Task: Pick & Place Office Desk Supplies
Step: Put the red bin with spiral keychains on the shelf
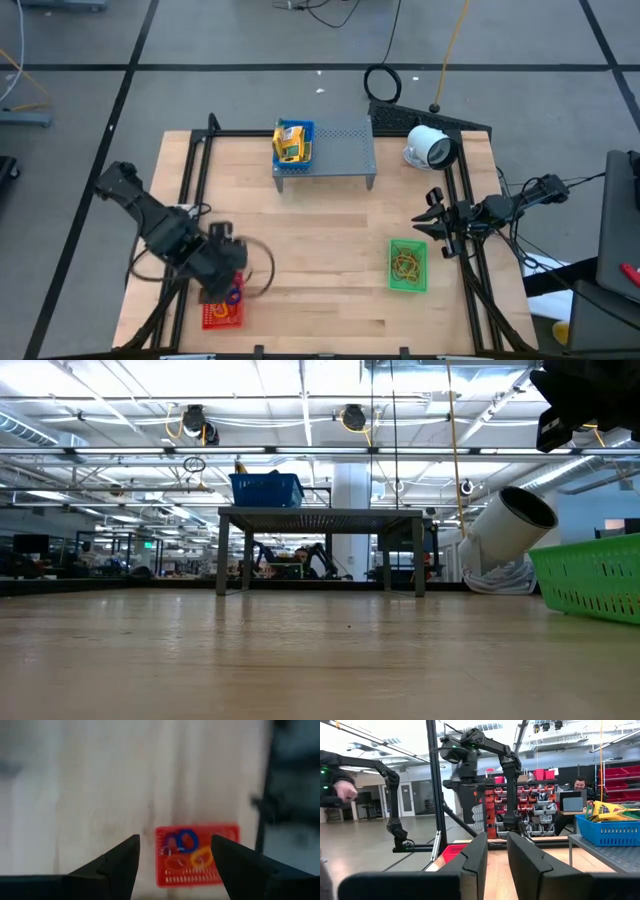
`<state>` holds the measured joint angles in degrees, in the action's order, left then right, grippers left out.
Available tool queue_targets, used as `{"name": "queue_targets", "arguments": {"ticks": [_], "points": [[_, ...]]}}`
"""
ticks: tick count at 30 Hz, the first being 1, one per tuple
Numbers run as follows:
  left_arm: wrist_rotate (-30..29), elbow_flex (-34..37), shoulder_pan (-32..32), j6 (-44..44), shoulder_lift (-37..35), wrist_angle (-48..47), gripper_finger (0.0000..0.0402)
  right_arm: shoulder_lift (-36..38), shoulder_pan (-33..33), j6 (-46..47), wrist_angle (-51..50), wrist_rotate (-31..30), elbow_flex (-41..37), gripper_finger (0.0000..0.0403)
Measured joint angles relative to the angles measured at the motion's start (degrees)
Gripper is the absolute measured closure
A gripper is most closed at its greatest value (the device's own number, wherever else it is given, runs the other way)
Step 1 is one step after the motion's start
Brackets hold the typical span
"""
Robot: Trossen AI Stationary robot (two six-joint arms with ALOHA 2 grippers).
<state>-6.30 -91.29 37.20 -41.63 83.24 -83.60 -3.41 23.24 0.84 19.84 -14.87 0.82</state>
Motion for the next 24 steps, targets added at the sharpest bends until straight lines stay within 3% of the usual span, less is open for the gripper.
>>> {"name": "queue_targets", "arguments": {"ticks": [4, 10, 18, 24], "points": [[5.38, 0.00, 3.72, 20.90, 0.00, 6.95, 0.0146, 0.01, 0.00, 0.01, 0.00, 0.00, 0.00, 0.0339], [6.17, -0.04, 7.01, 53.13, 3.93, 14.85, 0.0146, -0.01, -0.01, 0.00, 0.01, 0.00, 0.00, 0.0339], [7.53, -0.04, 7.27, 68.38, 10.38, 16.10, 0.0146, -0.01, 0.00, 0.01, 0.00, 0.00, 0.00, 0.0339], [9.55, -0.04, 6.53, 75.74, 10.93, 12.13, 0.0147, -0.01, -0.02, 0.00, 0.00, 0.00, 0.00, 0.0339]]}}
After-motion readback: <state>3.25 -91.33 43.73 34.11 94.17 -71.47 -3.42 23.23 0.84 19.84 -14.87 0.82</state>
